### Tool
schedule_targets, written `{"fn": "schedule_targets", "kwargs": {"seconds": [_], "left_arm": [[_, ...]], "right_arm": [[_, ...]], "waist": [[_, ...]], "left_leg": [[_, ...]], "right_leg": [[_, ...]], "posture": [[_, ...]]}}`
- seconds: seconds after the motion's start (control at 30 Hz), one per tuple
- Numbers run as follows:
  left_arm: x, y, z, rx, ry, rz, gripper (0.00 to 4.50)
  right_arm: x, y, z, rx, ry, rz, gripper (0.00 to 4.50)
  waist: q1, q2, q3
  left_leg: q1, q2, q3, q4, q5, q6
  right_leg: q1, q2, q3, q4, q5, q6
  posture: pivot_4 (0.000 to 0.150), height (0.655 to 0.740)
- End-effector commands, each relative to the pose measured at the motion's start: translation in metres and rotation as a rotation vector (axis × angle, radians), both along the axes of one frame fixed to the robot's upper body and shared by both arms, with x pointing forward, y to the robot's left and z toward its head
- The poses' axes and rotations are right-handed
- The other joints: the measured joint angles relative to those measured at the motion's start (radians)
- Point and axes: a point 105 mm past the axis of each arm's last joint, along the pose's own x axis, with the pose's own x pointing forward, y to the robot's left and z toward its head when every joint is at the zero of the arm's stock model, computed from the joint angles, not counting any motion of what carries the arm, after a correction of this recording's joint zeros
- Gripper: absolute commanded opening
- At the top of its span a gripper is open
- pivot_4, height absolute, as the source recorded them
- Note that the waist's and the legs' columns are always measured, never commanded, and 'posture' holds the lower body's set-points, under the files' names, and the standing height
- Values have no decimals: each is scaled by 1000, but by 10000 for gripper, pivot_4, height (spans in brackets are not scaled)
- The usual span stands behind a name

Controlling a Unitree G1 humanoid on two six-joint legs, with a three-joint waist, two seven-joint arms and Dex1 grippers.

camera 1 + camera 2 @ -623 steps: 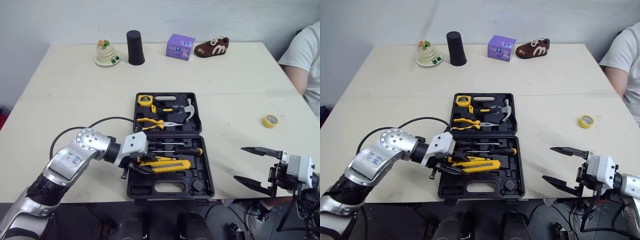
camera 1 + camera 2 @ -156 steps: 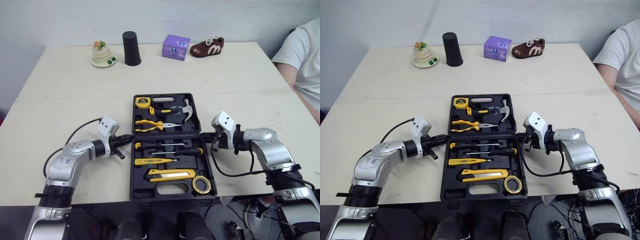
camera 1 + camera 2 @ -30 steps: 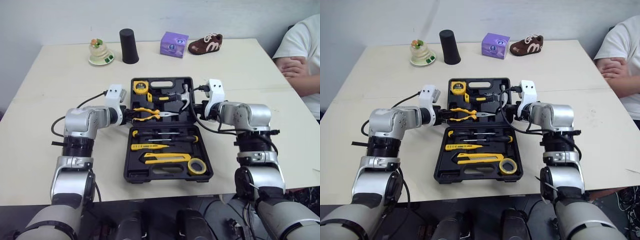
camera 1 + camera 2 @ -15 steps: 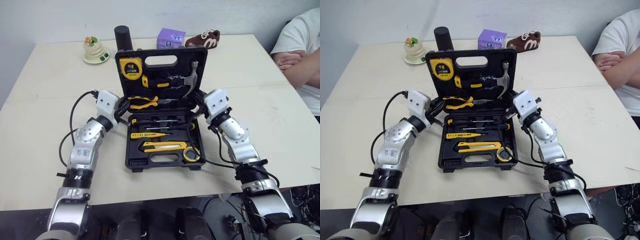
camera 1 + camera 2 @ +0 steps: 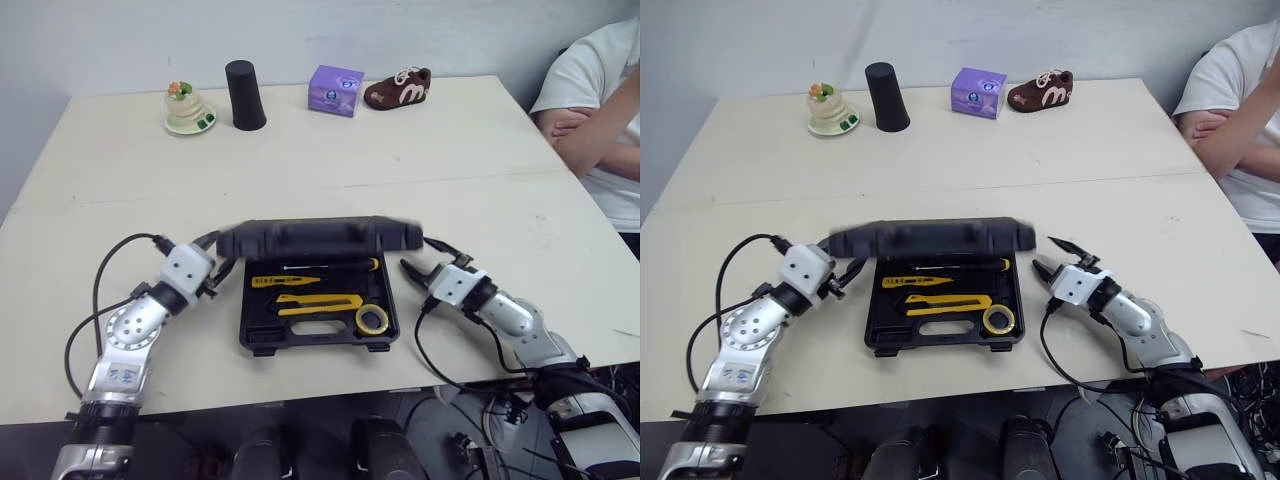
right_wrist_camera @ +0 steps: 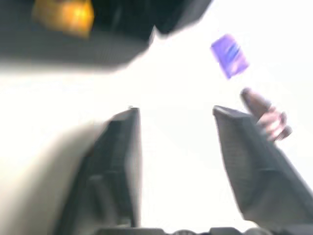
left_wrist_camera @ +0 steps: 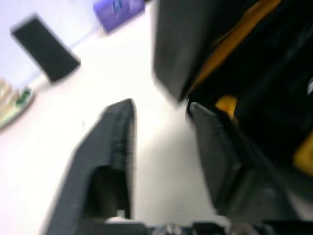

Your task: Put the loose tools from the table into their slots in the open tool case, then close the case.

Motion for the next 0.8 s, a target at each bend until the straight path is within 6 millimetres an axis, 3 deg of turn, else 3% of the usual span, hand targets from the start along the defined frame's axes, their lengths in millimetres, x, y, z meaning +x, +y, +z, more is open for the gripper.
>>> {"fn": "schedule_targets", "kwargs": {"seconds": [0.03, 0.1, 0.17, 0.37, 0.5, 0.6, 0.67, 0.7, 0.8], "left_arm": [[-23, 27, 14, -39, 32, 34, 34494], [-49, 58, 9, -107, 140, 92, 34494], [-60, 73, 9, -140, 172, 136, 34494], [-48, 72, 21, -198, 173, 106, 34494], [-21, 52, 27, -177, 177, 9, 34793], [-5, 33, 30, -169, 196, -73, 26542], [12, 16, 30, -147, 226, -125, 17373], [20, 9, 27, -136, 259, -142, 13478], [38, -3, 20, -103, 317, -175, 101]], "right_arm": [[-16, -10, 12, 49, 86, 58, 40594], [-35, -29, 9, 111, 227, 47, 40594], [-48, -38, 10, 180, 326, 41, 40594], [-67, -47, 15, 272, 494, 3, 40594], [-99, -26, 7, 274, 710, 121, 27487], [-113, -15, -3, 194, 792, 174, 13631], [-124, -9, -13, 138, 873, 212, 1975], [-129, -6, -17, 120, 904, 228, 0], [-140, 2, -24, 97, 975, 263, 0]], "waist": [[2, 0, 0], [5, 0, 0], [13, 1, 0], [50, 1, 0], [71, 1, 0], [70, 1, 0], [68, 0, 0], [69, 0, 0], [70, 0, 0]], "left_leg": [[0, 0, 0, 0, 0, 0], [-1, 1, -3, 0, -1, 0], [0, 2, -7, -2, -2, -1], [8, 1, -13, 2, -8, -1], [8, 0, -13, 1, -6, -3], [8, 0, -11, 1, -4, 0], [8, 0, -8, 1, -4, 1], [8, 0, -7, 1, -4, 1], [8, 0, -7, 1, -4, 2]], "right_leg": [[0, 0, 0, 0, 0, 0], [1, -1, 1, -1, 0, 0], [5, -4, 3, -7, 0, -1], [19, -7, -1, -15, 3, -3], [17, -8, -2, -15, 4, -4], [17, -6, -3, -15, 4, -4], [16, 0, -5, -15, 4, -3], [16, 0, -6, -15, 4, -3], [16, 1, -7, -15, 5, -2]], "posture": [[1500, 7400], [1500, 7400], [1500, 7400], [1500, 7400], [1500, 7400], [1500, 7400], [1500, 7400], [1500, 7400], [1500, 7400]]}}
